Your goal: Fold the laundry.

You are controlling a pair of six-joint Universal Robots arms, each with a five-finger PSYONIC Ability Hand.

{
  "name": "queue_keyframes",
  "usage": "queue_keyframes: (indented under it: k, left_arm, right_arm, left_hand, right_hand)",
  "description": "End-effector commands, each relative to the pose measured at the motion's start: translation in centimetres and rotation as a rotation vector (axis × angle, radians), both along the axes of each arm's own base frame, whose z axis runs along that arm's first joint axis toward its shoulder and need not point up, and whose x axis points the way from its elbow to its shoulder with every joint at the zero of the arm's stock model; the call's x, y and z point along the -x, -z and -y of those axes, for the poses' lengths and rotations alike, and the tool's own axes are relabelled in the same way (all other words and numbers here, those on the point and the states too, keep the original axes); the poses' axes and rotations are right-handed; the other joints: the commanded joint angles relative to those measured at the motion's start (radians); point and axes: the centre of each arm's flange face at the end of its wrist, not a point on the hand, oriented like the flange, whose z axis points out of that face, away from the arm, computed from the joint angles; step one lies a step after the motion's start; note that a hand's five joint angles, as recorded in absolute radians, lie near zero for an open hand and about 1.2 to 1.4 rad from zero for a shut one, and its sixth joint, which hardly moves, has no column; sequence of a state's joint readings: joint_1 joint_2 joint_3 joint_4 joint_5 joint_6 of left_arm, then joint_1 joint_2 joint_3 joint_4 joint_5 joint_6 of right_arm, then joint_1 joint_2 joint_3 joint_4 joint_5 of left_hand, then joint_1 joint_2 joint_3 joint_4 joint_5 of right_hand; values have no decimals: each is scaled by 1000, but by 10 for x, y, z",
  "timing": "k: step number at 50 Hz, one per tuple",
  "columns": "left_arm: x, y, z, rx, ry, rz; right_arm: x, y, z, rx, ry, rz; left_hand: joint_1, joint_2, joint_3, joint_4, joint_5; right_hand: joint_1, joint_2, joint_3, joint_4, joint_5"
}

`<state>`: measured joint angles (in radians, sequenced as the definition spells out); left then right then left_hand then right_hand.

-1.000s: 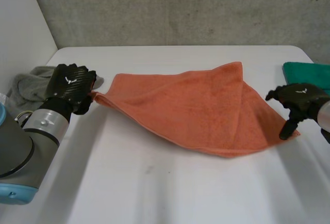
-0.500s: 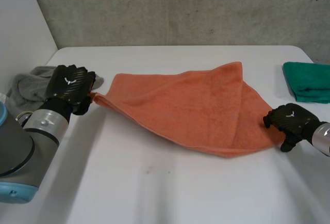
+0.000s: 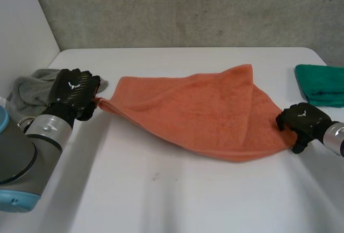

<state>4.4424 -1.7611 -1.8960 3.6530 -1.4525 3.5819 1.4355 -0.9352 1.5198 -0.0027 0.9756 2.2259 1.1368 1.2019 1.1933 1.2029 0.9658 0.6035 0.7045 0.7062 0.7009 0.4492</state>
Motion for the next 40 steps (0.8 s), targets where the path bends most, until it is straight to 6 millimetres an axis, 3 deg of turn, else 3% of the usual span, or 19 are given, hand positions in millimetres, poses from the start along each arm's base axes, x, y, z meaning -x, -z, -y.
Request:
queue_keyframes:
  k: [1,15,21,25,31,34,40]
  left_arm:
    - [0,0,0,-2,0,1]
    - [-1,1,0,-5,-2,1]
    - [-1,1,0,-5,-2,1]
    - [-1,1,0,-5,-3,1]
    - [-1,2,-1,-11,-3,3]
    - [-1,2,-1,-14,-3,4]
    - [-2,2,0,-14,-5,4]
  right_arm:
    - [-1,2,9,13,-1,-6]
    - [-13,-2,27,40,12,19]
    - [-21,-8,31,53,7,44]
    - [-25,-15,33,51,19,88]
    - [-28,-15,31,10,25,112]
    - [-30,-8,25,-47,21,111]
    - [-29,-1,19,-96,10,76]
  left_hand:
    - [259,194,203,193,256]
    - [259,194,203,193,256]
    - [259,194,203,193,256]
    - [259,194,203,193,256]
    - [259,194,203,193,256]
    - [259,194,203,193,256]
    - [259,194,203,193,256]
  right_hand:
    - [210,109,107,112,189]
    - [277,176,174,180,257]
    - [482,381,380,385,462]
    - [500,399,398,403,480]
    - [339,238,236,242,319]
    - [99,-2,-4,1,78]
    - [45,-56,-58,-52,25]
